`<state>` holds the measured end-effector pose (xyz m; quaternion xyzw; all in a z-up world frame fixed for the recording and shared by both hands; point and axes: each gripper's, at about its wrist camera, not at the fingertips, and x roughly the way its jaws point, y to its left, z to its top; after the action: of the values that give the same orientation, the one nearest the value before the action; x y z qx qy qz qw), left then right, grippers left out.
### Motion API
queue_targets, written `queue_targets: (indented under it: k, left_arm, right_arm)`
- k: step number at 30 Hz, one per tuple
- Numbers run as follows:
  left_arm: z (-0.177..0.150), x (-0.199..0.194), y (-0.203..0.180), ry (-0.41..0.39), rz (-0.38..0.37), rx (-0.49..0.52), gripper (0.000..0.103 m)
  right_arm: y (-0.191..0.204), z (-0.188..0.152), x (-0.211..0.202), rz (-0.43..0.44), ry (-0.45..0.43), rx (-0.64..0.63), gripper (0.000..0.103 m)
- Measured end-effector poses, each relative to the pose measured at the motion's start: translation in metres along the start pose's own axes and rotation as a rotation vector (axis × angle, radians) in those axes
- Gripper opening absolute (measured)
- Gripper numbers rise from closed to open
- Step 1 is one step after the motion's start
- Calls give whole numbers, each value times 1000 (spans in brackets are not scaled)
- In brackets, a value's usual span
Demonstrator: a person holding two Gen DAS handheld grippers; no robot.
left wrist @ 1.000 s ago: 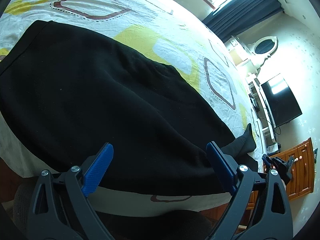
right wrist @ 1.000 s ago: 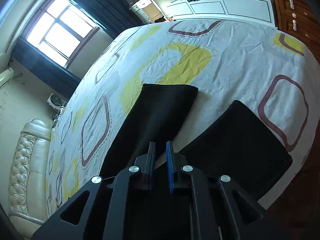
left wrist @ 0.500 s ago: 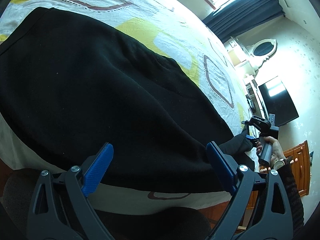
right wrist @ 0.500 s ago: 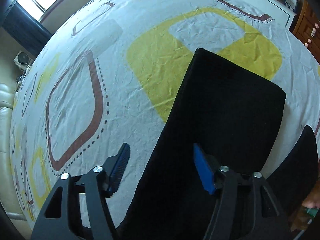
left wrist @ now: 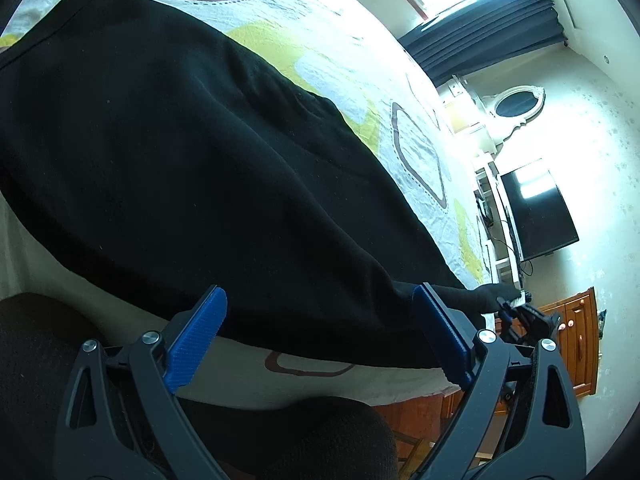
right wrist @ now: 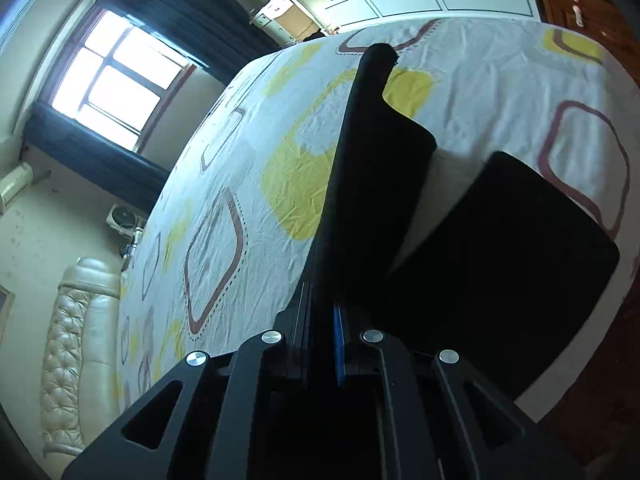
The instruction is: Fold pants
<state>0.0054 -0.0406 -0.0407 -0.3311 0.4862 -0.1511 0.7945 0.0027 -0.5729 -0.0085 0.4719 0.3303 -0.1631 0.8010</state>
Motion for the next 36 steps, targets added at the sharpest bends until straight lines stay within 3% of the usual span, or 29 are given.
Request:
queue_targets:
  k: [6, 8, 17, 27, 29, 31, 34, 36]
  left_arm:
    - [-23, 5, -18, 20, -74, 3, 94]
    - [-25, 14, -23, 32, -88, 4, 94]
    - [-47, 59, -31, 97, -262, -165, 94]
    - [-39, 73, -21, 6, -223, -246, 94]
    - [-37, 71, -21, 11, -202, -245, 85]
    - [-32, 73, -23, 33, -153, -215, 54]
    - [-30, 75, -18, 55, -120, -219, 37]
    - [-30, 74, -14, 64, -113, -248, 29]
  right_arm:
    - [-70, -31, -8, -10, 47, 118, 9]
    - [-84, -35, -4, 25, 56, 167, 9]
    - [-87, -36, -1, 65, 60, 186, 9]
    - [-104, -37, 4, 128, 60, 213, 10]
    - [-114, -40, 3, 157, 59, 230, 11]
    - [-120, -41, 1, 198, 58, 257, 16]
    - [-128, -41, 2, 292, 54, 291, 33]
    - [-125, -41, 4, 307, 45, 278, 38]
